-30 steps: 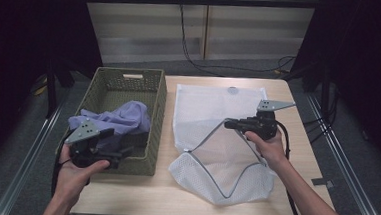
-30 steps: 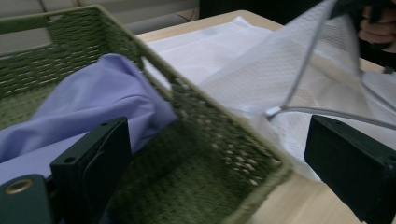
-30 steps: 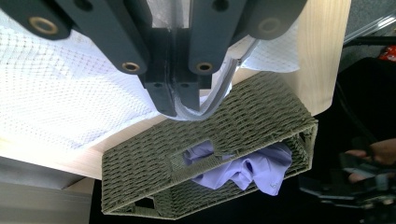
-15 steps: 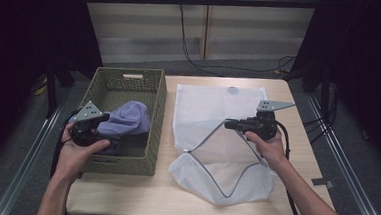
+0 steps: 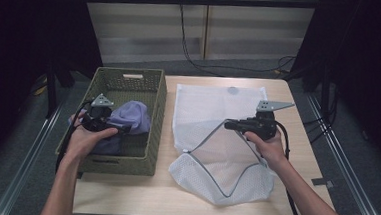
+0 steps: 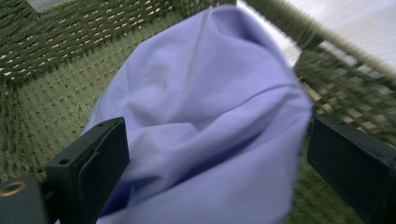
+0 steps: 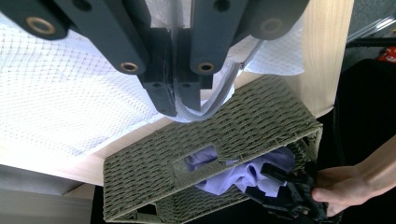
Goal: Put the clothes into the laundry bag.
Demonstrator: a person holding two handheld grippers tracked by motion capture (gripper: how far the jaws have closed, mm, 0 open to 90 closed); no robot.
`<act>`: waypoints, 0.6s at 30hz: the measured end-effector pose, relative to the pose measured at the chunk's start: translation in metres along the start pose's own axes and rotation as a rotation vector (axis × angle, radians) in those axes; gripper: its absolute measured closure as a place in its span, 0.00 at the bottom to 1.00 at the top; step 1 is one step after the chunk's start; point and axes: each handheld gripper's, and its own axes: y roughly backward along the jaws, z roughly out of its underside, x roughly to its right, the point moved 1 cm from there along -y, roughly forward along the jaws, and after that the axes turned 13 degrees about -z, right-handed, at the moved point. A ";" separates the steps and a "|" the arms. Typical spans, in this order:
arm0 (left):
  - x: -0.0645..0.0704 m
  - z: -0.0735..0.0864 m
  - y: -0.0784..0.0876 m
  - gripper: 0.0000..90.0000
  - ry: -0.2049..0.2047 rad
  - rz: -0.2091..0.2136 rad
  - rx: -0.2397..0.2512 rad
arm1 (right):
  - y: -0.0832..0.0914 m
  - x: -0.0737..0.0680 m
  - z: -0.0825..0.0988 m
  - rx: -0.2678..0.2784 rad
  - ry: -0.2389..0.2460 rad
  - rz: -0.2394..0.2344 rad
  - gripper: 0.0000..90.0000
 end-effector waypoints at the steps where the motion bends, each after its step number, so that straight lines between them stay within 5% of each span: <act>1: -0.003 0.001 -0.005 0.06 0.004 -0.004 -0.014 | -0.001 -0.001 0.000 -0.002 0.001 0.000 0.98; 8: -0.013 0.013 -0.028 0.06 0.048 0.005 -0.094 | -0.003 0.000 0.001 -0.007 -0.002 -0.003 0.98; 10: -0.014 0.018 -0.040 0.06 0.035 0.015 -0.154 | -0.004 0.001 0.002 -0.010 -0.006 -0.003 0.98; 18: -0.016 0.020 -0.051 0.06 0.040 0.015 -0.177 | -0.006 0.001 0.003 -0.022 -0.005 -0.001 0.97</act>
